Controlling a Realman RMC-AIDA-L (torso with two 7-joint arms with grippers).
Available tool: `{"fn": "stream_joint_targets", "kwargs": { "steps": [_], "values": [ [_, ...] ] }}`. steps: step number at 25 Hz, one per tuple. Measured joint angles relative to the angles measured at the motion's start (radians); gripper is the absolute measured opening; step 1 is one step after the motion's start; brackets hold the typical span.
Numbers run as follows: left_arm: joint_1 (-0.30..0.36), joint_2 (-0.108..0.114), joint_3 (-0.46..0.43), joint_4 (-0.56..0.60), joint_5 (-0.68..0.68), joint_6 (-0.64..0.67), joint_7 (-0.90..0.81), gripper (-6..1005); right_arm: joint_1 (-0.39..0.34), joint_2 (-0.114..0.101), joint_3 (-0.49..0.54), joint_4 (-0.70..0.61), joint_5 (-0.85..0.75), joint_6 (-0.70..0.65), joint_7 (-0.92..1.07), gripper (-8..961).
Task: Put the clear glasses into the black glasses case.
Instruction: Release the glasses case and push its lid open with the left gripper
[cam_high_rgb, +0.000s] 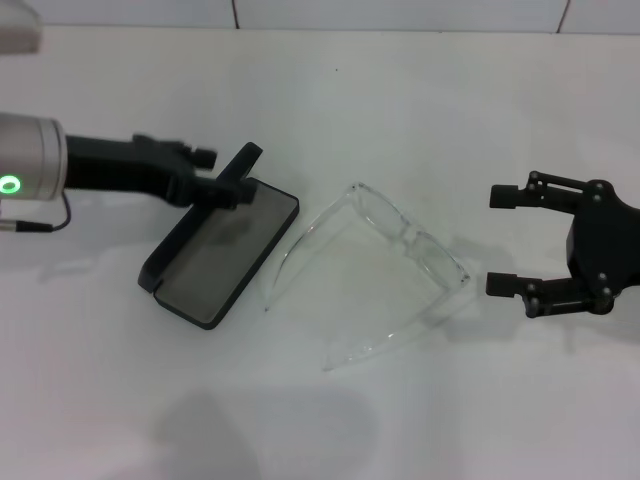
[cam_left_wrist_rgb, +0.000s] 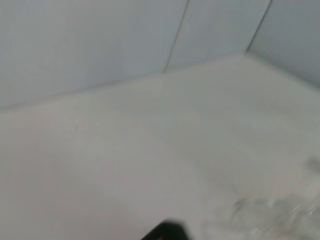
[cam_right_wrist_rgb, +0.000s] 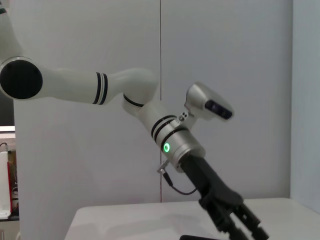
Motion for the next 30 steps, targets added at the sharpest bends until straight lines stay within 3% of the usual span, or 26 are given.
{"fn": "stream_joint_targets", "kwargs": {
  "steps": [5, 8, 14, 25, 28, 30],
  "values": [
    [0.006, -0.044, -0.001, 0.05, 0.168, -0.052, -0.072, 766, -0.011, 0.002, 0.0, 0.0, 0.0, 0.0, -0.012, 884],
    [0.005, -0.059, -0.002, 0.057, 0.203, -0.057, -0.081, 756, -0.012, 0.004, 0.0, 0.0, 0.0, 0.0, -0.013, 884],
    [0.0, -0.061, -0.002, 0.057, 0.208, -0.058, -0.09, 570, -0.013, 0.007, 0.0, 0.0, 0.0, 0.0, -0.02, 883],
    [-0.047, -0.047, -0.008, 0.059, 0.22, -0.066, -0.037, 445, -0.033, 0.017, 0.0, 0.0, 0.0, -0.009, -0.067, 884],
    [-0.071, -0.046, -0.004, 0.061, 0.26, -0.078, -0.028, 254, -0.043, 0.022, 0.001, 0.0, 0.0, -0.01, -0.086, 884],
    [-0.086, -0.046, -0.003, 0.062, 0.279, -0.082, -0.02, 225, -0.05, 0.025, 0.002, 0.0, 0.0, -0.012, -0.097, 884]
  ]
}}
